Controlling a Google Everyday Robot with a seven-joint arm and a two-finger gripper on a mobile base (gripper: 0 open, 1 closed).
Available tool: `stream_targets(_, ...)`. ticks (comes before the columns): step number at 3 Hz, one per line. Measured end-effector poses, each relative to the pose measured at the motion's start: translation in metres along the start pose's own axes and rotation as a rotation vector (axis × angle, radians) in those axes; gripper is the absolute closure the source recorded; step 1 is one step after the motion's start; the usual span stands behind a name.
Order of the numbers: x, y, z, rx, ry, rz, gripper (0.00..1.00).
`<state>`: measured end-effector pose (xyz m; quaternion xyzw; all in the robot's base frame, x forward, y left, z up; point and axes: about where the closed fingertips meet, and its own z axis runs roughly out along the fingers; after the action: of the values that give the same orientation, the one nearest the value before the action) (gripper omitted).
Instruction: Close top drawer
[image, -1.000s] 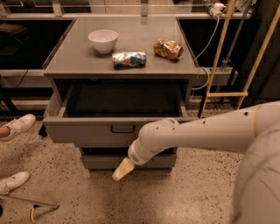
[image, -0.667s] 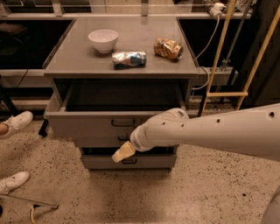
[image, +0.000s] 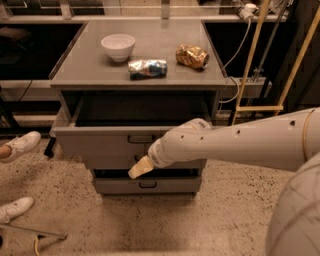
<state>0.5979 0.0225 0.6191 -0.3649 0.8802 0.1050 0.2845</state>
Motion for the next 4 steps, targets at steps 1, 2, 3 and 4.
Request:
stream_targets(1, 0.001, 0.001, -0.001, 0.0, 0.0, 0.0, 0.0)
stream_targets(2, -0.017, -0.013, 0.005, 0.041, -0.012, 0.03, 0.0)
stream_targets(3, -0.052, -0.026, 0.005, 0.085, -0.06, 0.026, 0.0)
stream_targets(4, -0.052, -0.026, 0.005, 0.085, -0.06, 0.026, 0.0)
